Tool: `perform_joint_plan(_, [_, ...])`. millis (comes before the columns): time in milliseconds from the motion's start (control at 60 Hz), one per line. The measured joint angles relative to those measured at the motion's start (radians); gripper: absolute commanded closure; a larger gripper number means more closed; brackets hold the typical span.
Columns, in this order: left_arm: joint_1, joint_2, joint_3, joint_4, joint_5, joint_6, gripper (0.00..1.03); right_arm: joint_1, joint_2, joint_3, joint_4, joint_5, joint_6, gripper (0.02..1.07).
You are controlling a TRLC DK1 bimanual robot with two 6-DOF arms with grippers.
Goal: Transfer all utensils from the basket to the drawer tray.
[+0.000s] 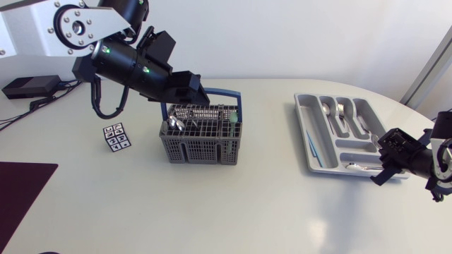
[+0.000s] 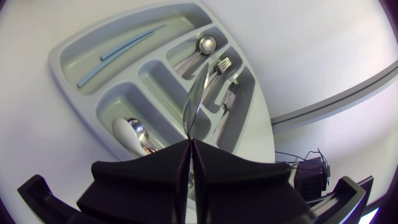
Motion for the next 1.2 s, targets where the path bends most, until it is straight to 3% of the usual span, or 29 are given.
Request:
perform_joint_plan(217, [0.003, 0.000, -0.013, -0.008, -0.025, 0.000, 0.20, -0.011, 0.142, -0.014, 0.149, 0.075, -0.048, 0.96])
perform_joint_plan(433, [0.003, 0.000, -0.020, -0.015, -0.053, 0.000, 0.20, -0.008, 0.178, -0.026, 0.201, 0.103, -0.060, 0.51])
perform_joint_plan(500, [0.003, 0.000, -0.028, -0.016, -0.060, 0.000, 0.20, 0.000, 0.175, -0.044, 0.208, 0.119, -0.067, 0.31])
perform_joint_plan(600, [0.003, 0.000, -0.033, -0.020, -0.072, 0.000, 0.20, 0.011, 0.149, -0.071, 0.216, 0.125, -0.077, 0.13])
perform_joint_plan(683, [0.003, 0.000, -0.036, -0.022, -0.072, 0.000, 0.20, 0.024, 0.107, -0.084, 0.194, 0.131, -0.077, 0.09])
perform_joint_plan(883, [0.004, 0.000, -0.046, -0.029, -0.079, 0.000, 0.20, 0.074, -0.065, -0.091, 0.008, 0.131, -0.068, 0.09])
perform_joint_plan(1033, [0.007, 0.000, -0.060, -0.032, -0.083, 0.000, 0.20, 0.113, -0.189, -0.069, -0.198, 0.097, 0.021, 0.09])
perform_joint_plan(1200, [0.005, 0.003, -0.070, -0.039, -0.129, -0.005, 0.21, 0.227, -0.290, -0.035, -0.346, 0.090, 0.166, 0.10])
